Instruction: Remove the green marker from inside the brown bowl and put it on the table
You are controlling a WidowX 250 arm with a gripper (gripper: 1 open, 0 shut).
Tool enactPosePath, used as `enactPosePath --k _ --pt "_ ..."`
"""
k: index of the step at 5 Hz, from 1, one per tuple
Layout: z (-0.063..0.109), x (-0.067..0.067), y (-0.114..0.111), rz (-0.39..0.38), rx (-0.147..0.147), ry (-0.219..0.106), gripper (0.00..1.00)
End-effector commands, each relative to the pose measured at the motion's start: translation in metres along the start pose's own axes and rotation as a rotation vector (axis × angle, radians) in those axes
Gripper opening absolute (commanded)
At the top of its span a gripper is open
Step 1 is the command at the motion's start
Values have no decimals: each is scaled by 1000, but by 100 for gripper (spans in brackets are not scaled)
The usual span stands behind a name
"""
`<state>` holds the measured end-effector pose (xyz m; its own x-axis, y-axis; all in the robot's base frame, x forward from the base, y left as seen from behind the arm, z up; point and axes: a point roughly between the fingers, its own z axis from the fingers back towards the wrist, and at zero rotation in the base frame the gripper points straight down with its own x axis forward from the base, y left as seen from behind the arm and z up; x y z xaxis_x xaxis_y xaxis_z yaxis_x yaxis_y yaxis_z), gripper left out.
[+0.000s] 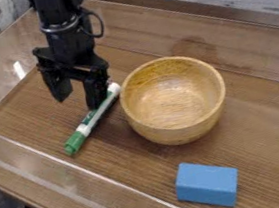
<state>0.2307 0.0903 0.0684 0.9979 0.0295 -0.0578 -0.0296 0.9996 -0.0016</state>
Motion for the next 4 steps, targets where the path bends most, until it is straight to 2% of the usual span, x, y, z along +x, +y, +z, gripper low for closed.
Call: enactPosePath --k 1,2,4 --pt "26 9 8 18 19 -74 100" --pt "38 9 10 28 15 -88 100" --pt "77 1 10 20 21 -129 100"
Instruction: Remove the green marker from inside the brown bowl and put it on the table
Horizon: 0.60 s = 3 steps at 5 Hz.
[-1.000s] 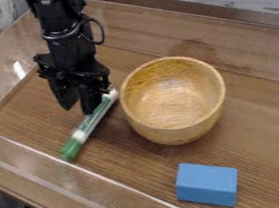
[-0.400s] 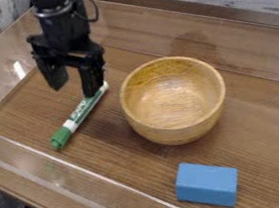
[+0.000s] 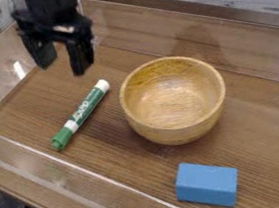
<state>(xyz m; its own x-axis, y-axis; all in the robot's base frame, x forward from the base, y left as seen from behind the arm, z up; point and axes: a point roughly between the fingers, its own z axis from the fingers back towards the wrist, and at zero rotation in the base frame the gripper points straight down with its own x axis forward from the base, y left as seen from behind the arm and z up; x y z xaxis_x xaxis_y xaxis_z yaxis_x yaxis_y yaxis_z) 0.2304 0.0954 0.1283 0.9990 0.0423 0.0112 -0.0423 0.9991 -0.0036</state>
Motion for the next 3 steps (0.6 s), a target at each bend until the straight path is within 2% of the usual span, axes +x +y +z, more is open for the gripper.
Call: enactPosePath --k 1,3 --pt "22 1 0 -9 20 -64 100" --pt "19 -6 -6 -33 12 -50 100"
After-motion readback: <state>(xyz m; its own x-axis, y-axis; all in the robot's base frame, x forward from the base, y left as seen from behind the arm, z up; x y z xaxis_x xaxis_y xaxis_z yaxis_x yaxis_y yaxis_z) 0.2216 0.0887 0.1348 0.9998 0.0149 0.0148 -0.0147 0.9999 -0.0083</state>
